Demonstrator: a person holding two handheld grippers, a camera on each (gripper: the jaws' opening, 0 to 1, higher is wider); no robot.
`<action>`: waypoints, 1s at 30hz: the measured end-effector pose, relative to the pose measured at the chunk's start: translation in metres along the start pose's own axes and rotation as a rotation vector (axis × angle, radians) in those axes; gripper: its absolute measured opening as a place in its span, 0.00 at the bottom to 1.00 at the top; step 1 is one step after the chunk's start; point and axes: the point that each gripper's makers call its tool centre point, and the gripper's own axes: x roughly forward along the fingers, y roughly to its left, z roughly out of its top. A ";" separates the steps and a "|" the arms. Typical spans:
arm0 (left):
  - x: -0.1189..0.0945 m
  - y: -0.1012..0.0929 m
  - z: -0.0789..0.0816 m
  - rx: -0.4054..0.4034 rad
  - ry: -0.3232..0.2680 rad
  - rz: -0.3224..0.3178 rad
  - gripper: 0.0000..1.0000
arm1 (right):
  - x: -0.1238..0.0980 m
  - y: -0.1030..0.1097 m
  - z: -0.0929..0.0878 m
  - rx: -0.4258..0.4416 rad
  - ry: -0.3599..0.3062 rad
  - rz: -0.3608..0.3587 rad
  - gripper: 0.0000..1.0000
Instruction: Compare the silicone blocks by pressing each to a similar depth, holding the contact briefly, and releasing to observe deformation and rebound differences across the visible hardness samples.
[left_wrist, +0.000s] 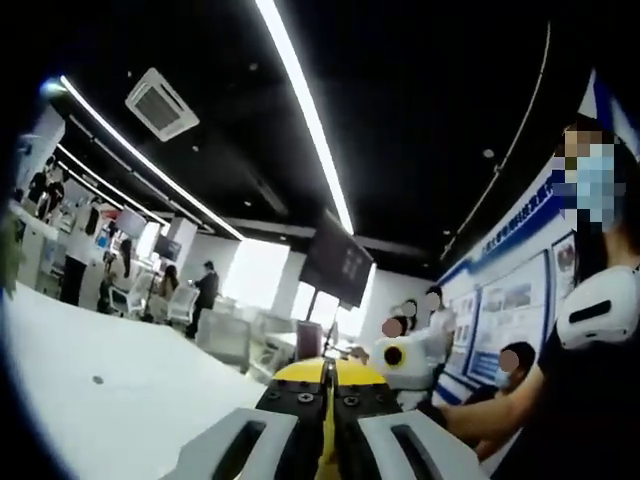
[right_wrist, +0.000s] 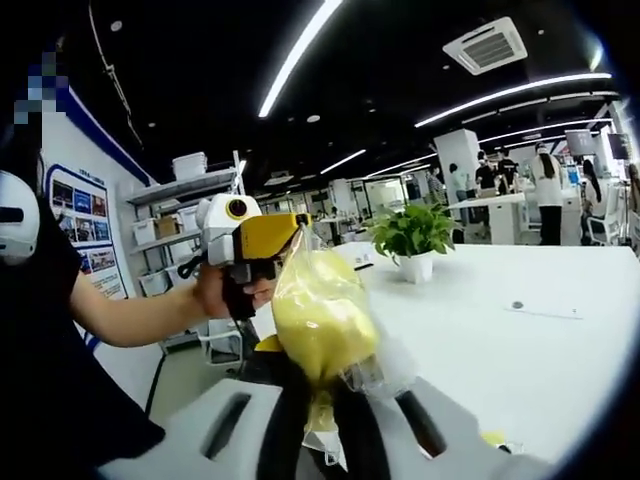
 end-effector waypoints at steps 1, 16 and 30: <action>0.000 0.001 0.000 0.000 -0.003 0.003 0.00 | 0.000 0.000 0.000 -0.001 0.002 0.000 0.04; 0.001 0.004 -0.004 -0.024 -0.010 0.018 0.00 | -0.002 -0.002 -0.005 0.035 0.019 -0.002 0.03; 0.001 0.002 -0.003 -0.049 0.015 0.008 0.00 | -0.002 0.003 -0.003 0.057 0.005 0.018 0.03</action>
